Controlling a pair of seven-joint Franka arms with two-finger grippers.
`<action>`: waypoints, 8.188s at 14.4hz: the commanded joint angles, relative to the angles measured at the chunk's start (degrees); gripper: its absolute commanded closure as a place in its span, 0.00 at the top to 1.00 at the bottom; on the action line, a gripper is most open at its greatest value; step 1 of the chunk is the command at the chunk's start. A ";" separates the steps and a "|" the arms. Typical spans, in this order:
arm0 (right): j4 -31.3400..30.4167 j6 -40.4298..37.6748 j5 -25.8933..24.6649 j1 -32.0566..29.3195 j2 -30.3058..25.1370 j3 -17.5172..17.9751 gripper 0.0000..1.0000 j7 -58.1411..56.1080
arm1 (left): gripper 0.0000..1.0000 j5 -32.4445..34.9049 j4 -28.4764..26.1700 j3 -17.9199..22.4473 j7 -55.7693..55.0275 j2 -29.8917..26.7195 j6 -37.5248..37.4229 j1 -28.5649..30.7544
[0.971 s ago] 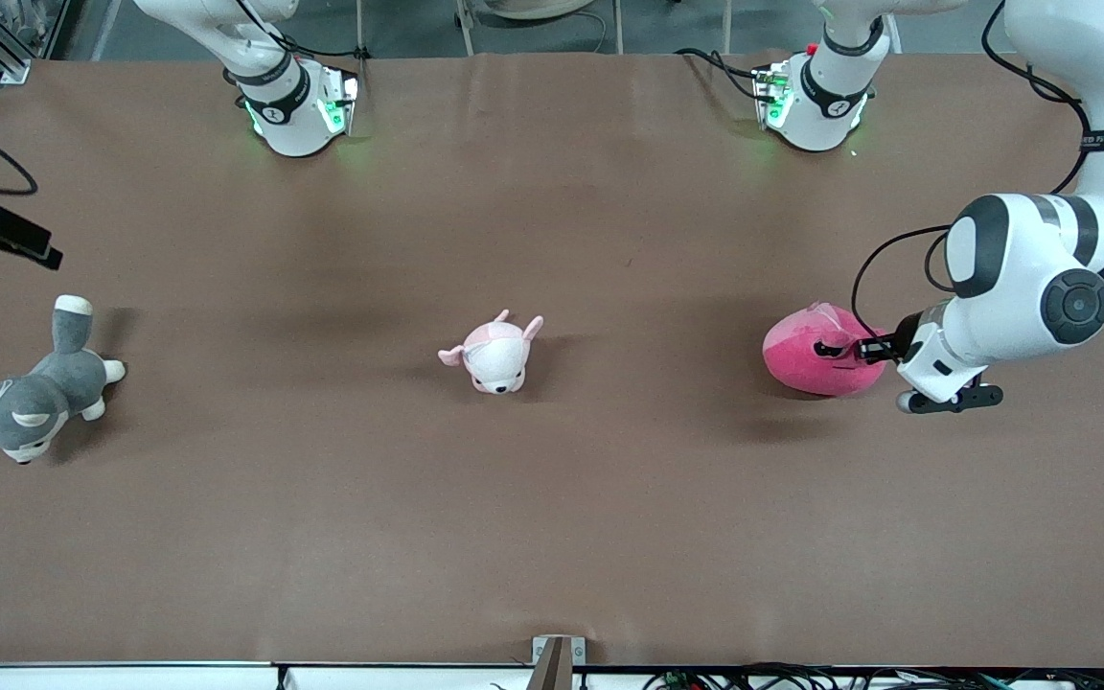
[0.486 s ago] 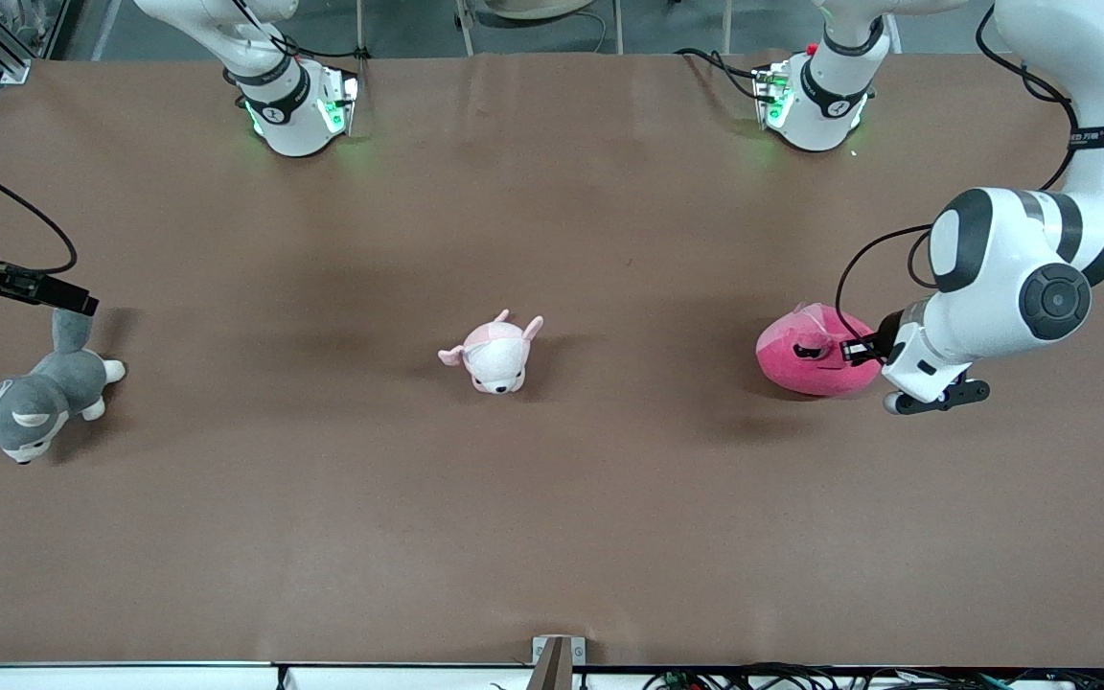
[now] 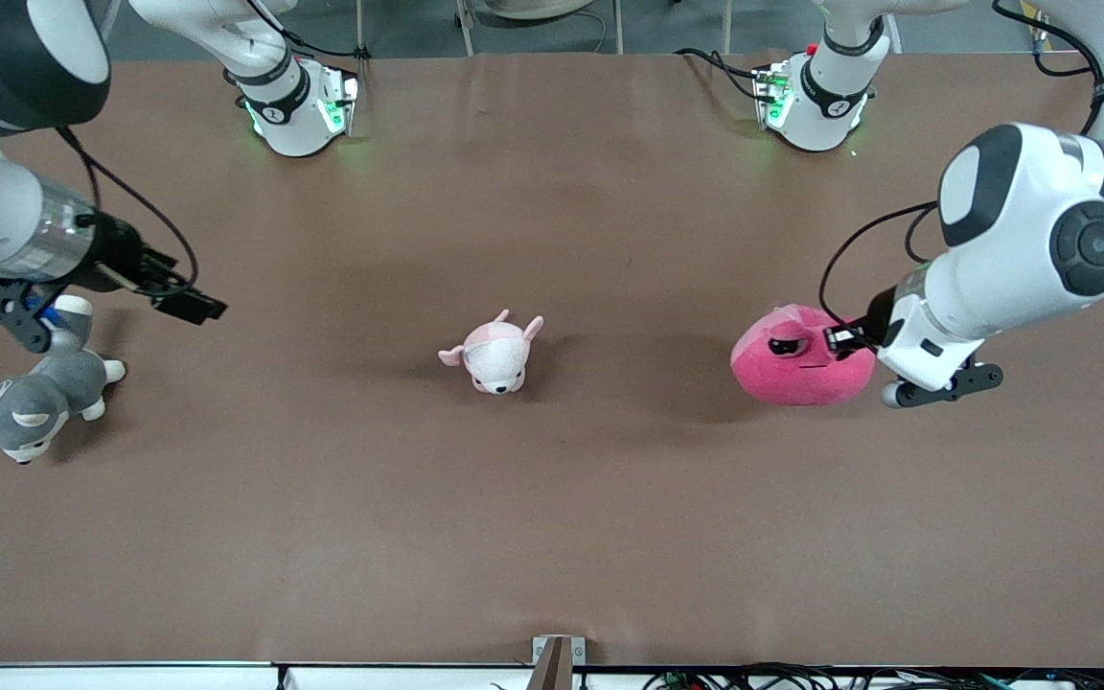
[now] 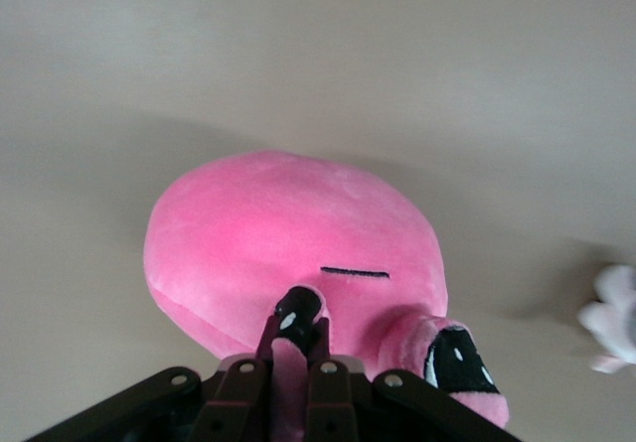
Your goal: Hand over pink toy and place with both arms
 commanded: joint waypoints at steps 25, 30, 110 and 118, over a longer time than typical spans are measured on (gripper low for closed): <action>5.25 16.66 3.46 28.86 9.58 -0.68 1.00 55.48 | 0.12 -2.24 15.99 -7.48 -34.39 9.13 9.15 -23.80; 5.25 16.48 3.81 28.16 10.03 -0.59 0.46 54.43 | 0.12 -2.24 16.16 -7.48 -34.39 9.04 9.15 -23.80; -3.45 -0.04 -14.73 -11.92 -5.52 -0.68 1.00 -54.73 | 1.00 6.29 8.78 11.51 18.87 -14.52 -18.80 -1.21; -6.53 -2.32 -14.73 -11.83 -12.21 -0.68 1.00 -54.73 | 1.00 6.29 8.78 8.34 18.87 -14.43 -18.72 1.95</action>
